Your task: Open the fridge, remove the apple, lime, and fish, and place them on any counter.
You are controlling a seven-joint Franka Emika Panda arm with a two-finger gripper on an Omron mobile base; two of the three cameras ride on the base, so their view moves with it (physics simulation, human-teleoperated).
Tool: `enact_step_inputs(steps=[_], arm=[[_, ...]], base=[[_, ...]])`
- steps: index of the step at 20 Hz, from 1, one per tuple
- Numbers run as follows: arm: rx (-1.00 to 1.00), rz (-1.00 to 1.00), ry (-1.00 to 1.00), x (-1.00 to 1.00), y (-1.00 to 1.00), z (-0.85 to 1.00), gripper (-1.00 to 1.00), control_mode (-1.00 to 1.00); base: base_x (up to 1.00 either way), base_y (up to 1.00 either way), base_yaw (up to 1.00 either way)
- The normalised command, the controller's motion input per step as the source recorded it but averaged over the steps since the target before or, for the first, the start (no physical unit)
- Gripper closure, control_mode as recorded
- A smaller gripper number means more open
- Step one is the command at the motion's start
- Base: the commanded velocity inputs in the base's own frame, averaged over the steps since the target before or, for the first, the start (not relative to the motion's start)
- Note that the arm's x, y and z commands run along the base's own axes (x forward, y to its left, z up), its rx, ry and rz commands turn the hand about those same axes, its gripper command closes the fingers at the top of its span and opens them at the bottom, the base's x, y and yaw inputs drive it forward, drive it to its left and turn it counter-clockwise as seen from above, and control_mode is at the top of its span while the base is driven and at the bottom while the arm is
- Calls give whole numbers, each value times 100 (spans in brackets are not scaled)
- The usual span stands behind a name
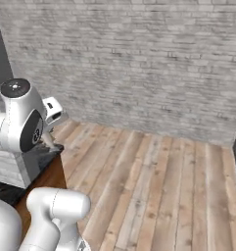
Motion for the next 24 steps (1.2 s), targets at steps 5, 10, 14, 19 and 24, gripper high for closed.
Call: enact_step_inputs(steps=[5,10,14,19,24], arm=[[0,0,0,0,0,0,100,100],[0,0,0,0,0,0,100,100],[0,0,0,0,0,0,100,100],[0,0,0,0,0,0,100,100],[0,0,0,0,0,0,100,100]], base=[[-45,6,69],[-52,23,70],[-27,44,39],[0,6,2],[0,29,3]])
